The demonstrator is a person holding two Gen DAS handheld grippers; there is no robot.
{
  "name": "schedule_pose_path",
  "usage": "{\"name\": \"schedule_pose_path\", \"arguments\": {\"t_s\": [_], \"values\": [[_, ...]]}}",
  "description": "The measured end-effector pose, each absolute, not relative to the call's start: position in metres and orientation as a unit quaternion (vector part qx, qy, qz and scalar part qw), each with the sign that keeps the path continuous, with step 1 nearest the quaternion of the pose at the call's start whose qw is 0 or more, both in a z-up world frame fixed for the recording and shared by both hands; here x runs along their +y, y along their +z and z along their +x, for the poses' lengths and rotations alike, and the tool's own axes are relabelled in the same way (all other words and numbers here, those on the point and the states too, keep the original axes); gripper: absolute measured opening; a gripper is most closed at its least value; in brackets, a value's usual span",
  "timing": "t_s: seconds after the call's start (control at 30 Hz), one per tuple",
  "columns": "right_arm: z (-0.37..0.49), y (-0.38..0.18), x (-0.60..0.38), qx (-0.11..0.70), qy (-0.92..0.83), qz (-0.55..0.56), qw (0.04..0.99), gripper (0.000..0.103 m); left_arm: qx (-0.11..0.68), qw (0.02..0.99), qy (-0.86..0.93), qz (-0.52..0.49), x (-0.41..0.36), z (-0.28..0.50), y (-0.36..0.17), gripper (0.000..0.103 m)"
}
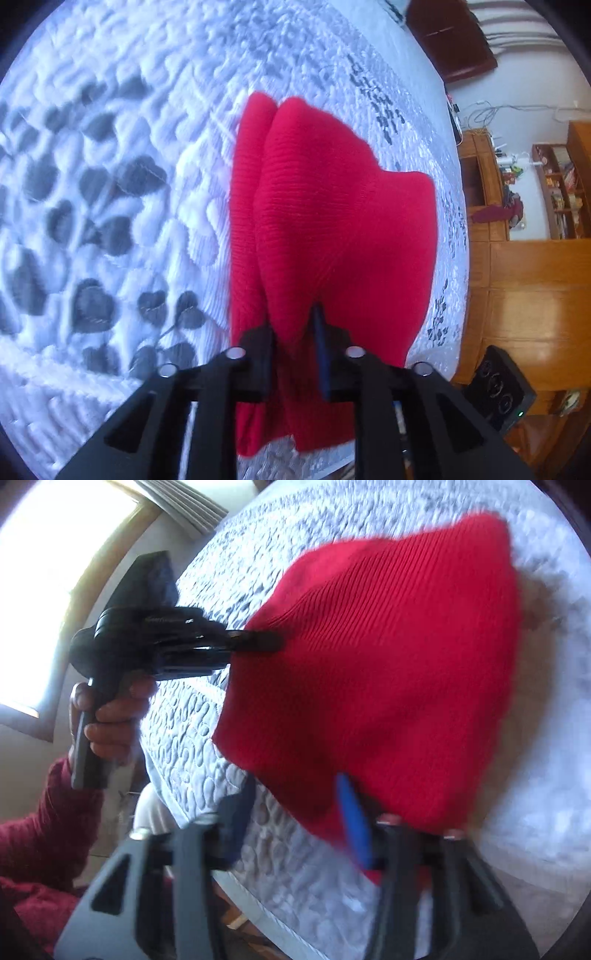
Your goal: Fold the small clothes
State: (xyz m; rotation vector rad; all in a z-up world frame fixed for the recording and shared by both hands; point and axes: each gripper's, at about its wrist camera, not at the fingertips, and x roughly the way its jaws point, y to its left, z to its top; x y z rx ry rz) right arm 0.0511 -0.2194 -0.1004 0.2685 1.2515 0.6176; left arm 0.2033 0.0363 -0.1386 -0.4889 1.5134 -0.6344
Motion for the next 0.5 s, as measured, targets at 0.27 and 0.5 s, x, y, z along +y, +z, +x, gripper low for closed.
{"name": "schedule_pose_path", "arguments": {"t_s": [0.27,0.5], "values": [[0.028,-0.078,-0.282,0.565,0.226,0.138,0.782,0.056,0.683,0.641,-0.314,-0.157,0.040,0.150,-0.108,0.049],[0.025,-0.127,-0.289,0.605,0.195,0.199,0.746,0.056,0.712,0.595,-0.312,-0.203,0.037,0.135,-0.142,0.049]]}}
